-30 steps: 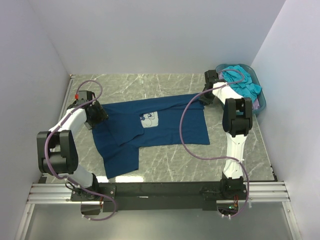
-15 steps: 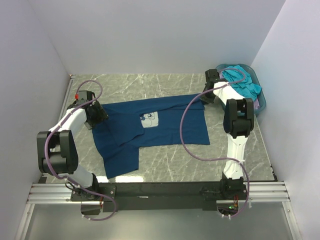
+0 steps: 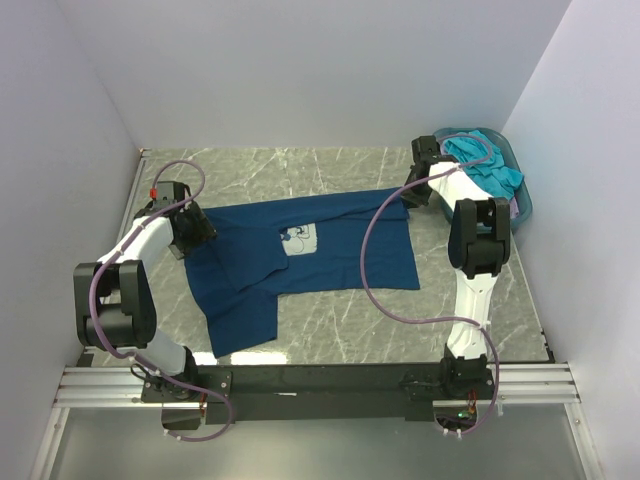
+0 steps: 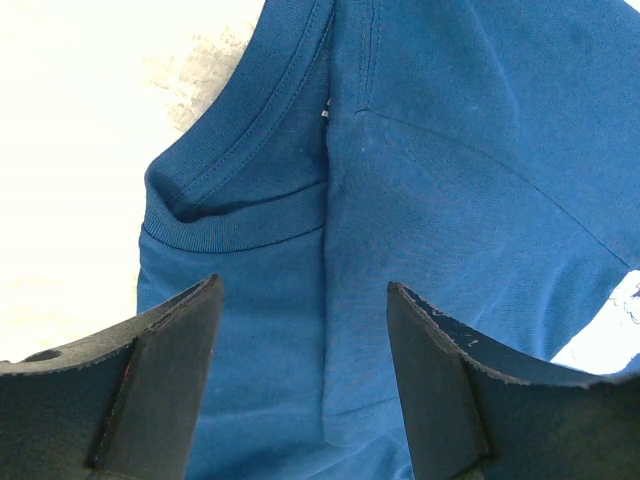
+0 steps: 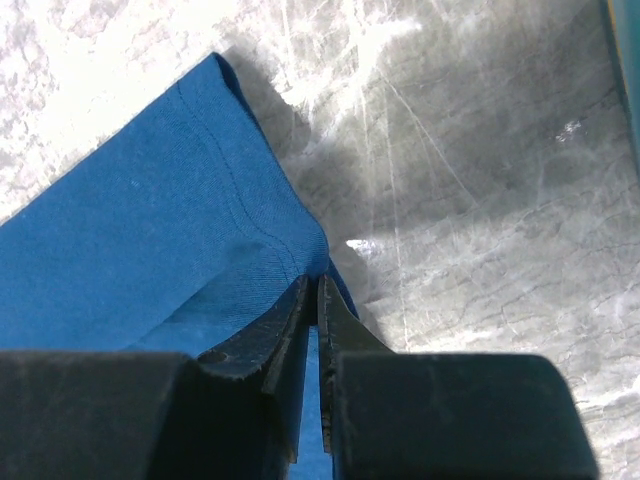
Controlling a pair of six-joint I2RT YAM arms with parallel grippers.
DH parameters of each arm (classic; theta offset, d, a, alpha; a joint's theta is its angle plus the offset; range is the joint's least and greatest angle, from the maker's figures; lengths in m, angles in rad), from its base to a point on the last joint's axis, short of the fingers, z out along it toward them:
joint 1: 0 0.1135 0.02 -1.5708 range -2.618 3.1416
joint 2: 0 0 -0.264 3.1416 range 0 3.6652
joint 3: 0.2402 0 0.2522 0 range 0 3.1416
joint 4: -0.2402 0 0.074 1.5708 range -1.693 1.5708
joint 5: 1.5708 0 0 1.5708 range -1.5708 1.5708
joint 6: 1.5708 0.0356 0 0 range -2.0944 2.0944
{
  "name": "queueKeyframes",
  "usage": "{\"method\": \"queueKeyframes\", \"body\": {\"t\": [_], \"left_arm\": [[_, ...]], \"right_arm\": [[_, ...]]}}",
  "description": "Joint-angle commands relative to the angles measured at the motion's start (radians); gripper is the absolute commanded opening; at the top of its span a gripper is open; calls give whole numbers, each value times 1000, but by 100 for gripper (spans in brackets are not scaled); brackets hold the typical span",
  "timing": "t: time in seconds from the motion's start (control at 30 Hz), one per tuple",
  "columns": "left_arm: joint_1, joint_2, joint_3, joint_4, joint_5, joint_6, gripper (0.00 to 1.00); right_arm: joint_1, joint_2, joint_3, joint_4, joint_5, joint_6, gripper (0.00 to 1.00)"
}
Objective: Fold and stack the t-shirts
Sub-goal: Fold the tshirt
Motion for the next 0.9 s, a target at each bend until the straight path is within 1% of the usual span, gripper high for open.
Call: {"method": "queueKeyframes", "body": {"t": [0.0,0.1,0.13,0.3,0.33,0.5,0.7,0.73,0.87], "left_arm": [[-4,-14,1,24,-6,16,73],[-4,-9,1,24,3,15,72],[-4,-8,1,23,9,15,69],[-3,9,1,26,38,1,63],[-3,14,3,27,44,-8,62],[-1,67,61,9,66,-33,60],[-3,165,142,-9,52,-51,49],[-3,175,150,-9,51,-51,44],[-3,225,202,-17,31,-57,41]], "right_arm": [[-5,-63,-4,-7,-7,-14,13],[-7,-83,-7,-7,-8,-24,11],[-5,-91,-13,-1,-8,-27,10],[-8,-157,-101,92,-36,-50,6],[-10,-160,-109,97,-45,-50,6],[-10,-140,-121,119,-63,-55,6],[-13,-129,-130,143,-90,-58,5],[-11,-128,-129,145,-90,-58,5],[-14,-121,-119,146,-91,-64,5]]}}
